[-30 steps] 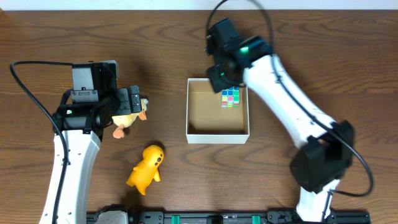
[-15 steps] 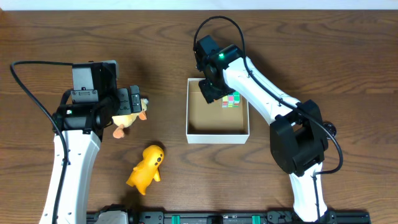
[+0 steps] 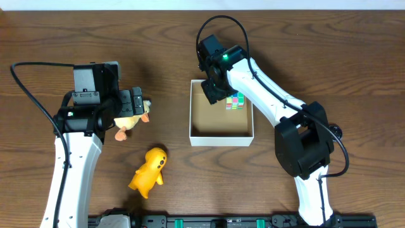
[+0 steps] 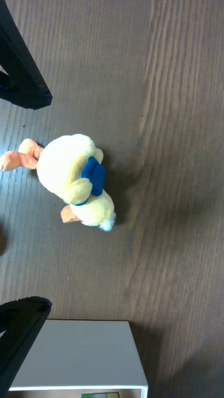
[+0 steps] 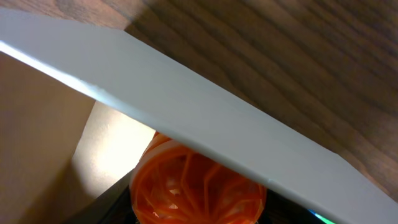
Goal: Pack container
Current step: 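Carry the orange toy into the box beside the cube and release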
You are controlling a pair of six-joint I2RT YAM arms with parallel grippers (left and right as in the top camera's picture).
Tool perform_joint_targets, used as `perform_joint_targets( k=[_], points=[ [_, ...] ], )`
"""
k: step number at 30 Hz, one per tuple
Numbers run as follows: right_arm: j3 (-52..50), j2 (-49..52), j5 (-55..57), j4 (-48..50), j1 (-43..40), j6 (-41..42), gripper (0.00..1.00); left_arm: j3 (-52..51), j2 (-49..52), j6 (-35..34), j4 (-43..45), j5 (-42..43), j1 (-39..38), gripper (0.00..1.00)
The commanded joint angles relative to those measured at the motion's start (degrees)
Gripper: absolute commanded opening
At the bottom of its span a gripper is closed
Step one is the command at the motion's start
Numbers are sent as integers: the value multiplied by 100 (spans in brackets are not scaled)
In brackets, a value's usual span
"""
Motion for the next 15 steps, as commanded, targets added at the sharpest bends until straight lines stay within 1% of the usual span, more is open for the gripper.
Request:
perform_joint_targets(
  k=[1,6,15],
  points=[
    [-42,66,79,-9,26,-22,47,136,-35,35,0,-46,24,98],
    [-42,164,157,28,9,9,49,136,-35,35,0,-46,24,98],
    [-42,203,146,50,11,57,49,136,-35,35,2,-46,24,98]
  ],
)
